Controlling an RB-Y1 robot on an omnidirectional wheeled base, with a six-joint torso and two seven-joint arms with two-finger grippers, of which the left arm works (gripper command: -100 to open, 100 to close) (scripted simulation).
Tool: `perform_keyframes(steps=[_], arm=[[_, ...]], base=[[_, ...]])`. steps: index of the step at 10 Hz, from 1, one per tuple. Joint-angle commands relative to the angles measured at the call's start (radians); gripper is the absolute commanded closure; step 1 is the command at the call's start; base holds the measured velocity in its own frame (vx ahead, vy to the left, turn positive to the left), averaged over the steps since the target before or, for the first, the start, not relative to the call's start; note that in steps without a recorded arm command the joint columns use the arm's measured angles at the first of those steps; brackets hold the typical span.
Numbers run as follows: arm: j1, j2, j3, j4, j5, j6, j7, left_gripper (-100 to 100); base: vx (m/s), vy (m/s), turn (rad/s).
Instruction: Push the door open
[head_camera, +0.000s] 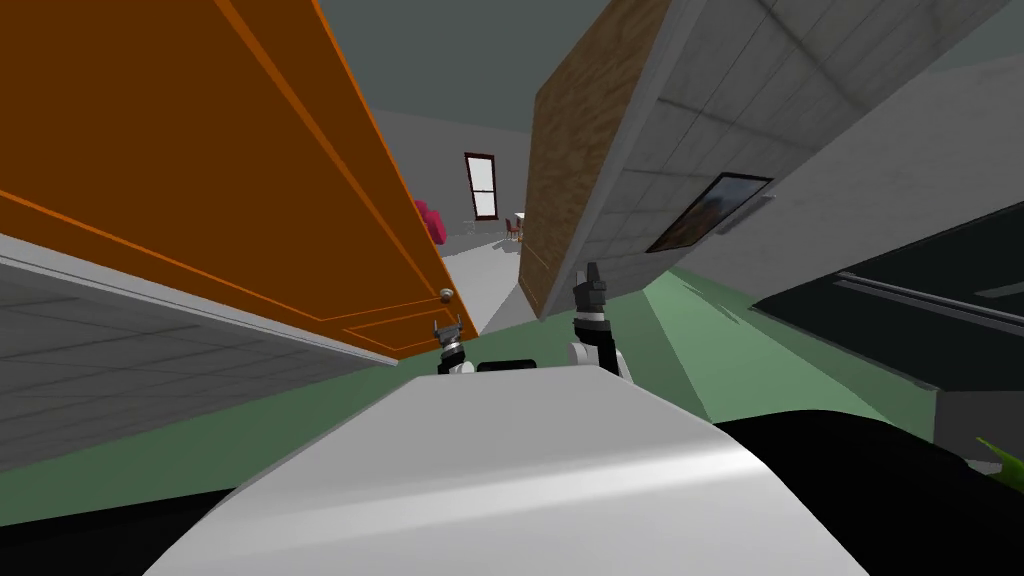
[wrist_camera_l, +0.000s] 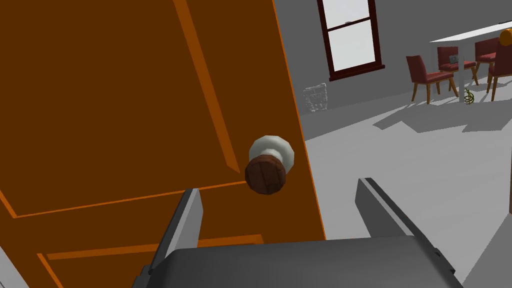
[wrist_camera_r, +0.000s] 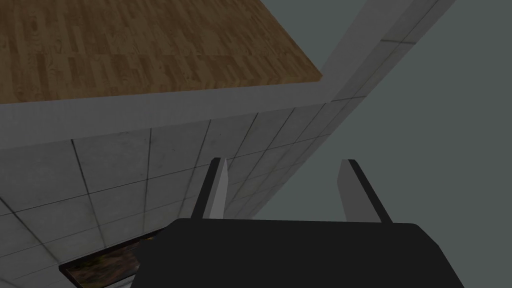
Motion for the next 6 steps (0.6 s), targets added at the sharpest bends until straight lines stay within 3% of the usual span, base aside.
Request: perform_keyframes(steps=[1, 3, 4, 6], arm=[[-0.008, -0.004, -0.004, 0.033, 0.013, -0.012, 0.021, -100], [-0.014, -0.015, -0.01, 0.069, 0.033, -0.023, 0.046, -100], [-0.019, -0.022, -0.013, 0.092, 0.047, -0.03, 0.062, -100], [-0.024, -0.033, -0.018, 0.121, 0.063, -0.038, 0.082, -100]], base=[[0.008, 0.134, -0.111], [-0.012, 0.109, -0.19], [0.006, 0.162, -0.326], [-0.009, 0.172, -0.194]])
